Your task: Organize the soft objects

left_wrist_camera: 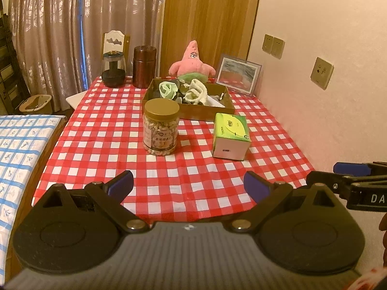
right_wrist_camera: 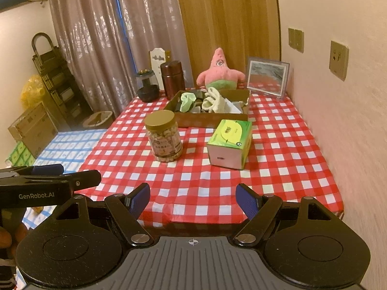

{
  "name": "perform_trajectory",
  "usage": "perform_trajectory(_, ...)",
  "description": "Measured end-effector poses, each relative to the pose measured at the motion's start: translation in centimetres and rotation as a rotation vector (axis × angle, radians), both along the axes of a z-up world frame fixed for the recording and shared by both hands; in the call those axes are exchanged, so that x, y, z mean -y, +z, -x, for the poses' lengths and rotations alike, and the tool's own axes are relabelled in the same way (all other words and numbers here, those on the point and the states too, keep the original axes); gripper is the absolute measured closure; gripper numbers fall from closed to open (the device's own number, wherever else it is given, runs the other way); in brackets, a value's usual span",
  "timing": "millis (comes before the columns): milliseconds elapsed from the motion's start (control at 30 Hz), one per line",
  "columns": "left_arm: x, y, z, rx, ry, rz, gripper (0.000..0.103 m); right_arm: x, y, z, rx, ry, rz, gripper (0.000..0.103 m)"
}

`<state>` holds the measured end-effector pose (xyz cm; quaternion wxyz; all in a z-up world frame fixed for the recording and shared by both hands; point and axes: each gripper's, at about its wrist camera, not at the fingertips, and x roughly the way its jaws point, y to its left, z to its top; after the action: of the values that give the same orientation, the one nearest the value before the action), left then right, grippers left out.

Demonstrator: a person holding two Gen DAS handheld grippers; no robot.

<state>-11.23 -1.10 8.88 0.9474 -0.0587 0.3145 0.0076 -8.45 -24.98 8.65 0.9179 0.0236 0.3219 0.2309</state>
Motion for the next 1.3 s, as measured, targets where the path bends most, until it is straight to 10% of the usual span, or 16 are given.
perform_trajectory(1300,0.09,-0.64,-0.53,-0.022,-0.011,0.013,0.006,0.07,-0.62,-0.51,-0.010,-0.021,-0.014,0.025)
